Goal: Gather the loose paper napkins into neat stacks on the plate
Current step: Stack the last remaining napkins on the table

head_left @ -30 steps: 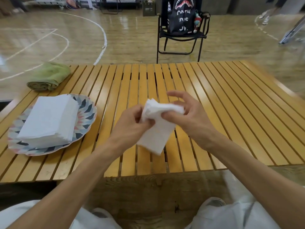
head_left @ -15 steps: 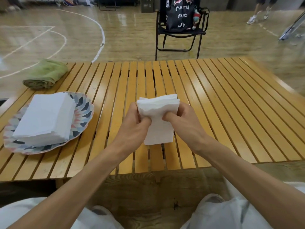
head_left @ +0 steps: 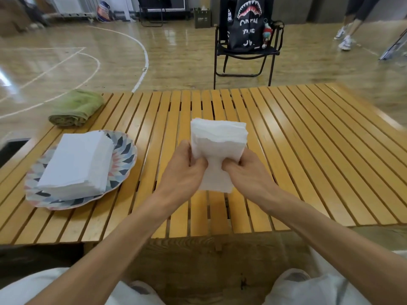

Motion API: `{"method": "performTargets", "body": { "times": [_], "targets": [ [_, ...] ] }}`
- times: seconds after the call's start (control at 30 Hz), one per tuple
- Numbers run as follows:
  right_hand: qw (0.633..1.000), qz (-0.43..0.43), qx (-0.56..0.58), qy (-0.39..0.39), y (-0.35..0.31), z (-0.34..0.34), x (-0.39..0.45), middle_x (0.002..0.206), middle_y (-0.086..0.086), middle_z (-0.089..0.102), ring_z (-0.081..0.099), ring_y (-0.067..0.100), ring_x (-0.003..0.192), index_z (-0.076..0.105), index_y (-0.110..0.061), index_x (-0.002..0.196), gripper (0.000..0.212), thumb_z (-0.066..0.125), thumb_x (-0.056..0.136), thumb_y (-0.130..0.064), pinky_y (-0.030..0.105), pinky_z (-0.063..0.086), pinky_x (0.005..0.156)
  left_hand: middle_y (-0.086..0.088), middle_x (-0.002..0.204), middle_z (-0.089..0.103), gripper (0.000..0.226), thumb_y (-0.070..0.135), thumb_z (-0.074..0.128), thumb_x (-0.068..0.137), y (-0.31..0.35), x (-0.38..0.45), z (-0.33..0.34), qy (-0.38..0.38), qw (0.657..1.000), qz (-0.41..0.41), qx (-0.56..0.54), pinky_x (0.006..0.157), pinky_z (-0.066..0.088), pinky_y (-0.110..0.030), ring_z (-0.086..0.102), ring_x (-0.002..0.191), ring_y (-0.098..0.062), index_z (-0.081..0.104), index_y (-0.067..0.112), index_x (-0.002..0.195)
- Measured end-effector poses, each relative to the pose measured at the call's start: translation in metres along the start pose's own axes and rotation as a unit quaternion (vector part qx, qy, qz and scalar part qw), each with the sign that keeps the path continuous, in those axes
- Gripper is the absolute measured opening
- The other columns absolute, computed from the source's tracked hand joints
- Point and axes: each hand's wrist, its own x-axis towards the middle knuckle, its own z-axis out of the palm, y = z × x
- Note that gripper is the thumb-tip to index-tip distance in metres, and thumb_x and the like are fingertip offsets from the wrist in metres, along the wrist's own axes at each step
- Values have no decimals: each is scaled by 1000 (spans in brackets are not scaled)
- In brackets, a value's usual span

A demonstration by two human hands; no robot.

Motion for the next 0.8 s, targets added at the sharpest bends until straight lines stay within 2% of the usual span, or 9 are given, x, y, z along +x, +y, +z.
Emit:
{"method": "performTargets", "body": {
  "times": [0.03,0.1,0.2,0.27,0.37,0.47,0.53,0.63,0.8],
  "targets": [
    [1000,10,7,5,-5,1,3,94,-12,66,62,6,87,63,-29,108,24,50,93,-17,27,50,68,7,103,62,16,25,58,96,3,3,-8,21,1000,-11,-3,67,55,-25,62,88,0,53,32,109],
    [999,31,36,3,-19,6,10,97,-10,68,66,6,88,63,-25,112,22,53,94,-17,31,56,68,11,97,65,14,27,62,93,9,9,-25,58,998,-24,-10,58,54,-17,64,80,4,54,35,102],
    [994,71,77,0,-41,22,25,108,-3,70,69,15,95,60,-20,115,20,53,97,-23,39,62,77,9,99,70,19,24,62,91,15,16,-54,100,994,-51,-10,59,55,-20,68,80,-1,57,30,108],
    [992,89,88,-5,-56,39,37,104,-1,71,70,18,92,61,-18,112,18,54,98,-26,33,61,72,6,102,71,25,21,62,90,13,20,-79,127,989,-75,-12,64,55,-25,69,87,-9,57,26,114],
    [986,113,115,-39,-76,78,59,97,4,73,72,23,87,64,-11,105,17,54,98,-22,32,57,66,5,102,69,33,20,65,89,4,23,-127,180,978,-105,4,60,55,-27,69,87,-14,52,26,118],
    [980,126,133,-75,-94,128,77,90,9,72,70,22,73,65,-7,96,13,56,93,-16,29,56,57,13,96,62,42,23,69,87,-13,17,-178,237,961,-125,69,57,49,-26,63,84,-8,48,28,123],
    [980,124,126,-92,-103,161,88,90,14,73,70,23,71,66,-4,94,14,58,91,-14,28,55,53,17,93,58,40,25,70,85,-25,11,-208,263,949,-127,116,62,50,-28,60,85,-6,47,33,116],
    [980,128,108,-109,-111,199,101,89,12,74,73,22,72,64,-2,101,19,58,90,-15,24,50,49,15,91,55,43,29,68,84,-43,5,-240,269,936,-144,172,64,53,-31,59,83,-10,46,34,120],
    [983,137,61,-105,-108,230,117,95,11,72,73,24,82,62,-4,107,23,60,91,-20,27,49,51,7,98,56,44,31,64,89,-72,7,-260,253,926,-166,226,47,44,-23,57,80,-11,45,31,129]
  ]
}}
